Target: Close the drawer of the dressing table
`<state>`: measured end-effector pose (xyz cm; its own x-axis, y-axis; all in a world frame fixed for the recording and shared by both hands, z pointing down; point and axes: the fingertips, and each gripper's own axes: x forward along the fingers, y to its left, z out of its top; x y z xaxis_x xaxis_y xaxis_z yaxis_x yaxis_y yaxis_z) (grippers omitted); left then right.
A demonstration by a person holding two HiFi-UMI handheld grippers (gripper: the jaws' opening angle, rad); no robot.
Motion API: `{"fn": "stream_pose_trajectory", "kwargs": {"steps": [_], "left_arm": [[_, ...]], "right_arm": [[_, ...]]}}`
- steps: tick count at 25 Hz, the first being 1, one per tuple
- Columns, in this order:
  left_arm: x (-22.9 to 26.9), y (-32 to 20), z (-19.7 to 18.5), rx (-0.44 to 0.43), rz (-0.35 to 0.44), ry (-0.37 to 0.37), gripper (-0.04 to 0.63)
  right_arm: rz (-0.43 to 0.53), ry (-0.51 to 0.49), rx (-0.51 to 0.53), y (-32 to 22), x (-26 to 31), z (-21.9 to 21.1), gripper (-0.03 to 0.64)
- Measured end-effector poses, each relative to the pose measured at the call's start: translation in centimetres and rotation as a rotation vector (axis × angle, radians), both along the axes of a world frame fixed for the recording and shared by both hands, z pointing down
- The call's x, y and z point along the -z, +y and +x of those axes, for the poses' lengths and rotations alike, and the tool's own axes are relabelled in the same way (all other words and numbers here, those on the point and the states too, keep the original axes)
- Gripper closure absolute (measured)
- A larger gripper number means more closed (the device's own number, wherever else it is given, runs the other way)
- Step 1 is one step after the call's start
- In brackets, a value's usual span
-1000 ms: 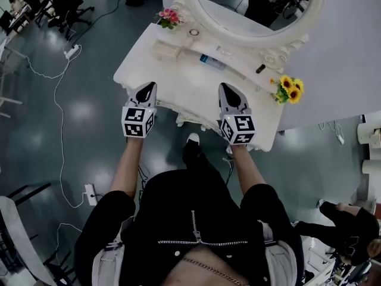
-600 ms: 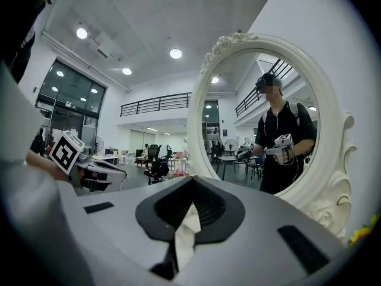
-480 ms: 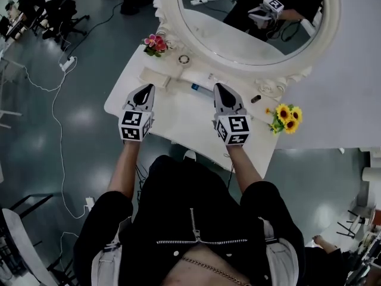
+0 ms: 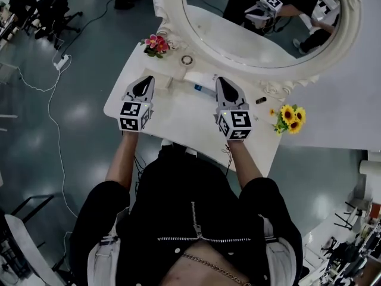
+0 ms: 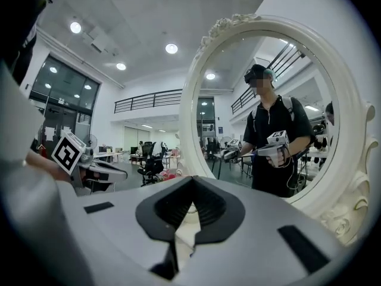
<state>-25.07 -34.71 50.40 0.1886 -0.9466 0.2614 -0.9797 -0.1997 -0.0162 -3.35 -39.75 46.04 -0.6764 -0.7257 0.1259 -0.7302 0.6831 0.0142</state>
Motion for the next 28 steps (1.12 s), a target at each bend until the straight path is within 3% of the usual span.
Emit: {"fn": "stream_pose_trajectory", "kwargs": {"steps": [3, 6, 10, 14, 22, 28], "left_arm": [[-1.4, -0.1, -1.2, 0.010, -0.018, 0.007, 0.564], [-3.7, 0.0, -2.3, 0.025, -0.064, 0.036, 0.419], [-7.0, 0.4, -3.8, 0.032, -0.140, 0.168, 0.374], [-11.3, 0.6, -4.8, 0.042, -0.245, 0.255, 0.374], [-20.8, 0.2, -5.5, 0.060, -0.465, 0.360, 0.388], [-23.7, -0.7, -6.1, 0.093, -0.533, 0.497, 0.421]], "right_arm": [[-0.009, 0.016, -0.001, -0.1, -0.6, -0.8, 0.611], [-0.028, 0.026, -0.005, -0.3, -1.1, -1.3, 0.611], [-0.046, 0.035, -0.012, -0.3, -1.7, -1.9, 0.611], [-0.055, 0.049, -0.029, -0.6, -2.1, -1.7, 0.611], [-0.076, 0.075, -0.108, -0.8, -2.8, 0.9, 0.611], [-0.094, 0.082, -0.155, -0.9, -3.3, 2.3, 0.611]]}}
